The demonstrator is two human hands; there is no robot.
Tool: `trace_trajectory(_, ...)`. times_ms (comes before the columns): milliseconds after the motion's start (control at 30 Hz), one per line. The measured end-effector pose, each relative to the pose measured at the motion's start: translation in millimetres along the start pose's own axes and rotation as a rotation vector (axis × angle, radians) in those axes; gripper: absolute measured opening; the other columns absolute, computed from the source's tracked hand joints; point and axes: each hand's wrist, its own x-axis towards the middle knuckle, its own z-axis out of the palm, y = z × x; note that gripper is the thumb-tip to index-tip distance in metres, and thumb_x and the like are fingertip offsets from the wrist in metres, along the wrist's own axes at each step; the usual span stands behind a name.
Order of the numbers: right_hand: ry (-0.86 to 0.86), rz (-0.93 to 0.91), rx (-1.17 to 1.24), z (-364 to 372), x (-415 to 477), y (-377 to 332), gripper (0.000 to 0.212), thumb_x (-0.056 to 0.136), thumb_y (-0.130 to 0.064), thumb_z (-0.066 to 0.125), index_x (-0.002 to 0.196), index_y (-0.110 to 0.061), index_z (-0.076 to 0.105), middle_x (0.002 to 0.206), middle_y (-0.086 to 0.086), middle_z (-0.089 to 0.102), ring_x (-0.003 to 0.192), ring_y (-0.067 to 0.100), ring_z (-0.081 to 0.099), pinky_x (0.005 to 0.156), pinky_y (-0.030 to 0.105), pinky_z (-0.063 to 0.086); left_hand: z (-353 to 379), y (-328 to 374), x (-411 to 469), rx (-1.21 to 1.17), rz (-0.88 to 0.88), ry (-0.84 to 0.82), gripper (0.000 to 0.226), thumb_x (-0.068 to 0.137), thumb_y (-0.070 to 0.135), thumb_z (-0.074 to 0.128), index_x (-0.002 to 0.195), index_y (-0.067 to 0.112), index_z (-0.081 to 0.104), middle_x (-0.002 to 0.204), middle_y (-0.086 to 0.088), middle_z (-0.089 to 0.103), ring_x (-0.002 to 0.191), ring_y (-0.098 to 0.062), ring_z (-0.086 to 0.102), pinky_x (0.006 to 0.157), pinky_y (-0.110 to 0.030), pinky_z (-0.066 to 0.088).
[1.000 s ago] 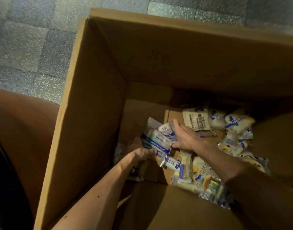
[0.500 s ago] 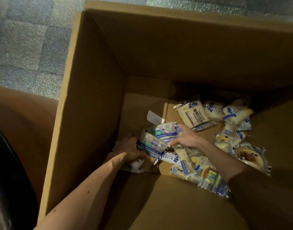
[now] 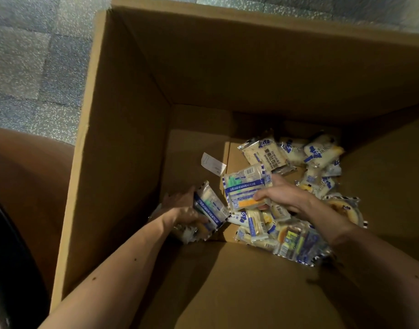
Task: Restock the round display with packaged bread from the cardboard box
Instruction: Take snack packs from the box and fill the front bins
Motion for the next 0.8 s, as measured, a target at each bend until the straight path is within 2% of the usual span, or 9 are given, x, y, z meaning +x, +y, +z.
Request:
trace_trajectory(67,-0.001,-0.019,0.033,2,-6,1,0.069,0.084,0.007,0.067,0.143,-0.011,0.034,0.113,0.015,0.065,0.086,0.027,0.074,0.079,0.045,0.061,0,-3,-1,-0.063,-0.018,-0.042,0.103,0.044,0.066,0.086,0.133,0.025,0.056,0.132,-0.002,0.061,0.116,-0.018,0.06,0.095,-0.03,0.051)
trace_trajectory(133,-0.004,-0.024,0.036,2,-12,1,0.059,0.085,0.006,0.067,0.135,-0.01,0.04,0.109,0.014,0.067,0.085,0.027,0.074,0.081,0.049,0.06,-9,11,-24,-0.155,0.001,-0.101,0.084,0.059,0.049,0.09,0.13,0.02,0.058,0.131,-0.007,0.063,0.103,-0.011,0.066,0.087,-0.028,0.057)
trace_trajectory(233,0.013,-0.039,0.009,-2,-23,-4,0.045,0.086,0.003,0.067,0.125,-0.007,0.048,0.108,0.011,0.069,0.085,0.023,0.075,0.076,0.041,0.062,-24,35,-50,-0.165,0.08,-0.01,0.056,0.076,0.022,0.083,0.123,0.015,0.053,0.115,-0.002,0.065,0.101,-0.014,0.063,0.092,-0.032,0.055)
trace_trajectory(367,0.074,-0.089,-0.025,-13,-45,-20,0.059,0.083,0.0,0.072,0.136,-0.009,0.045,0.108,0.007,0.07,0.086,0.018,0.074,0.065,0.028,0.06,-55,62,-89,-0.173,0.196,0.031,0.04,0.08,0.017,0.078,0.116,0.015,0.061,0.105,0.001,0.072,0.096,-0.016,0.069,0.084,-0.033,0.058)
trace_trajectory(400,0.091,-0.112,-0.045,-16,-55,-27,0.054,0.084,0.0,0.071,0.131,-0.008,0.048,0.109,0.007,0.07,0.086,0.017,0.073,0.063,0.026,0.058,-64,67,-102,-0.139,0.198,0.068,0.038,0.08,0.021,0.077,0.115,0.019,0.062,0.104,0.003,0.072,0.096,-0.014,0.069,0.086,-0.033,0.058)
trace_trajectory(467,0.115,-0.173,-0.098,-20,-80,-47,0.035,0.085,-0.002,0.071,0.114,-0.015,0.055,0.107,0.004,0.069,0.087,0.013,0.07,0.062,0.022,0.056,-83,78,-131,-0.095,0.224,0.141,0.044,0.077,0.032,0.077,0.117,0.023,0.062,0.106,0.006,0.071,0.099,-0.012,0.066,0.092,-0.036,0.055)
trace_trajectory(533,0.138,-0.246,-0.172,-21,-107,-69,0.034,0.083,-0.005,0.073,0.107,-0.022,0.057,0.105,-0.001,0.069,0.092,0.012,0.068,0.073,0.027,0.057,-103,88,-165,-0.056,0.255,0.217,0.051,0.075,0.038,0.079,0.12,0.024,0.061,0.107,0.006,0.071,0.1,-0.014,0.066,0.095,-0.038,0.053)
trace_trajectory(633,0.134,-0.359,-0.303,-14,-153,-109,0.043,0.076,-0.005,0.078,0.112,-0.021,0.061,0.108,-0.001,0.072,0.101,0.016,0.069,0.093,0.038,0.055,-134,98,-229,-0.059,0.322,0.333,0.052,0.076,0.035,0.081,0.122,0.022,0.061,0.109,0.003,0.071,0.101,-0.015,0.066,0.095,-0.036,0.053)
trace_trajectory(800,0.06,-0.585,-0.37,29,-237,-184,0.047,0.075,0.0,0.077,0.115,-0.019,0.063,0.105,0.001,0.075,0.098,0.017,0.072,0.09,0.04,0.058,-177,78,-353,-0.112,0.419,0.559,0.051,0.076,0.029,0.084,0.12,0.021,0.059,0.109,0.002,0.071,0.097,-0.014,0.066,0.089,-0.029,0.054)
